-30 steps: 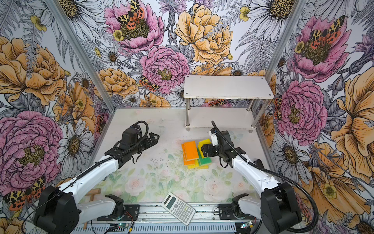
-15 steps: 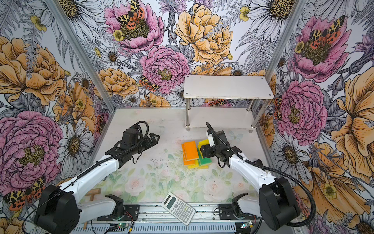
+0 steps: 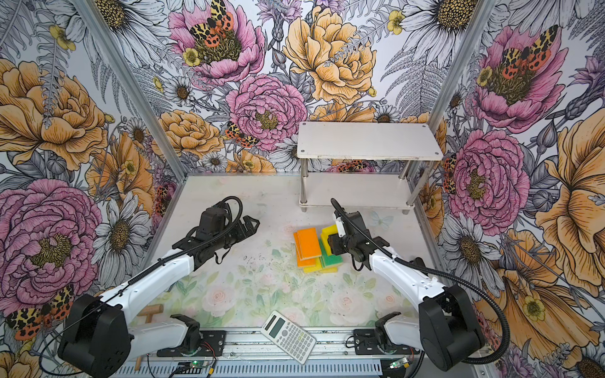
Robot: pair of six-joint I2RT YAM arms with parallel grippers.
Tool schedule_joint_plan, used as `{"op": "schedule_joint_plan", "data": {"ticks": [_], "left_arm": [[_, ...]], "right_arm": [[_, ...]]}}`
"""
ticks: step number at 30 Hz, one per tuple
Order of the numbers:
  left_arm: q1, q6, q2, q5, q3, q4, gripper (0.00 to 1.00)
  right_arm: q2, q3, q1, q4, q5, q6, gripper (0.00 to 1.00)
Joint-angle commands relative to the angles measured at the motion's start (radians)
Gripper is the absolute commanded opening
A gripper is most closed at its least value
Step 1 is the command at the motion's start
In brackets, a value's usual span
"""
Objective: Arrange cleaning sponges on a shelf
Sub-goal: Pick up a cleaning sponge from several cleaning sponges.
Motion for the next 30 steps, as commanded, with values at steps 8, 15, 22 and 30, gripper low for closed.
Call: {"op": "schedule_joint_plan", "data": {"ticks": [8, 15, 22, 30], "left_arm": [[-0.008, -0.006, 0.014, 0.027, 0.023, 0.000, 0.99], [-0.008, -0.005, 0.015, 0.030, 0.020, 0.000, 0.99], [-0.007, -0.009, 0.020, 0.036, 0.023, 0.000, 0.99], [-0.006, -0.008, 0.051, 0.059, 0.048, 0.015, 0.99]], "right_arm": [[-0.047, 0.029, 0.005, 0.006, -0.005, -0.008, 0.47], [-0.083, 0.028, 0.000, 0.007, -0.009, -0.006, 0.47], [-0.085, 0.046, -0.052, 0.014, -0.046, -0.010, 0.44], [-0.076, 0.082, -0.161, 0.031, -0.060, -0.024, 0.42]]}}
